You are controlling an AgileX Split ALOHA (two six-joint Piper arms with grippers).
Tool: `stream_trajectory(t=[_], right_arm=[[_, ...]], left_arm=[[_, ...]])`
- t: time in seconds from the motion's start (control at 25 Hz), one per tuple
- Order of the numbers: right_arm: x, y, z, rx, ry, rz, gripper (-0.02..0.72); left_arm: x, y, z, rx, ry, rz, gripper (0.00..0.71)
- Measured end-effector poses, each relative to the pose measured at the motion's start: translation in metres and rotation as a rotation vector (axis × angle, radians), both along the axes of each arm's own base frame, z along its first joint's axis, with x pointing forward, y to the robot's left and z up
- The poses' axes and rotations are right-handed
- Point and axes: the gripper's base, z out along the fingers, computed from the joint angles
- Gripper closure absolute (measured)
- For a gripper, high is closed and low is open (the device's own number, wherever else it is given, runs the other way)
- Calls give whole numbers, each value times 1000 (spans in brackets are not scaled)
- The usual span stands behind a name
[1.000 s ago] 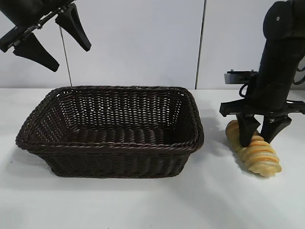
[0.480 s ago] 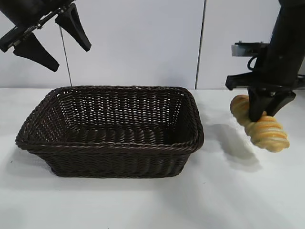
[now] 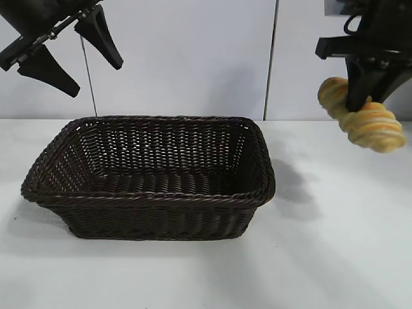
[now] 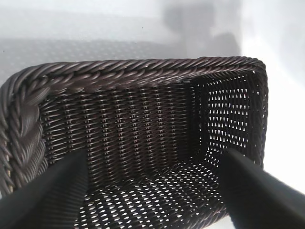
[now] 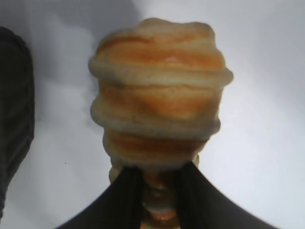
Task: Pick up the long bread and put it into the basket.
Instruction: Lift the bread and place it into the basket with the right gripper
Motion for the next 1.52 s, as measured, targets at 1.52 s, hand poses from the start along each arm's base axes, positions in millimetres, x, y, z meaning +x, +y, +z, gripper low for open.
stream_trajectory(t=[1.52], right_arm=[[-12,160,-77,83,-118,350,542]], left_arm=[[0,0,0,-1,0,-6,157]])
